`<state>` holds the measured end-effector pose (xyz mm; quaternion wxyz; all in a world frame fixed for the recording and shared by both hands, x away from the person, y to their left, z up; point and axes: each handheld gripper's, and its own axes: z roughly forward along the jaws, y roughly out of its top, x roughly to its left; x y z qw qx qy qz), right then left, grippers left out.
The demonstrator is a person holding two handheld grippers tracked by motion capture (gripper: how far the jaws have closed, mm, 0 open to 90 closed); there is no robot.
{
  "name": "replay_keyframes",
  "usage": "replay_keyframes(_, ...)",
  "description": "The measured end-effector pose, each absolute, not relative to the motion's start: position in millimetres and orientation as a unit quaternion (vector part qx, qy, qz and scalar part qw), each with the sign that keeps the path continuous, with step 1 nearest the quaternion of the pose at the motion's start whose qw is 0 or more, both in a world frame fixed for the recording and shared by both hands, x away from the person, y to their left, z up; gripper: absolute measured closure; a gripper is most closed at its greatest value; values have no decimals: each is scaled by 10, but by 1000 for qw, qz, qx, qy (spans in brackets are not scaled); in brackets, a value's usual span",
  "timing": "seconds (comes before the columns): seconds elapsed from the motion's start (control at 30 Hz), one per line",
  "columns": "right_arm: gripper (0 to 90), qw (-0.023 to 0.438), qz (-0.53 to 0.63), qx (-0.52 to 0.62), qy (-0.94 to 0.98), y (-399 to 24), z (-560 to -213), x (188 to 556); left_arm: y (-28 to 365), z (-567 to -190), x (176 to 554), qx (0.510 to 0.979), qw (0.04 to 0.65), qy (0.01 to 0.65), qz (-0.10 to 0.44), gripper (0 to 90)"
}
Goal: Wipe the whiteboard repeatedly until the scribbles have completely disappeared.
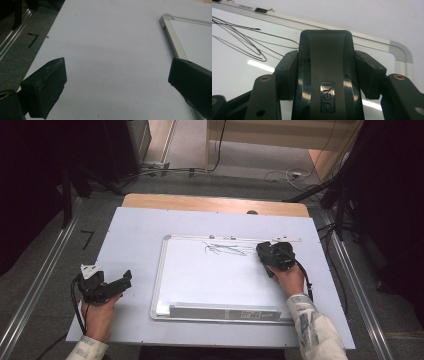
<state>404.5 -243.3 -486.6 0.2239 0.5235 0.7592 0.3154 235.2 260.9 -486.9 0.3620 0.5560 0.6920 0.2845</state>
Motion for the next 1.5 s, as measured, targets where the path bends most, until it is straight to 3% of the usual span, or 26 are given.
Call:
replay_keyframes(0.43, 385, 236, 303, 531, 755, -2500, -4864, 3979, 2588, -4869, 2369, 559, 360, 691, 285, 21)
replay_keyframes(1.5, 385, 226, 300, 487, 789, -1706, -4859, 4115, 2592, -4863, 2373, 558, 364, 690, 283, 21)
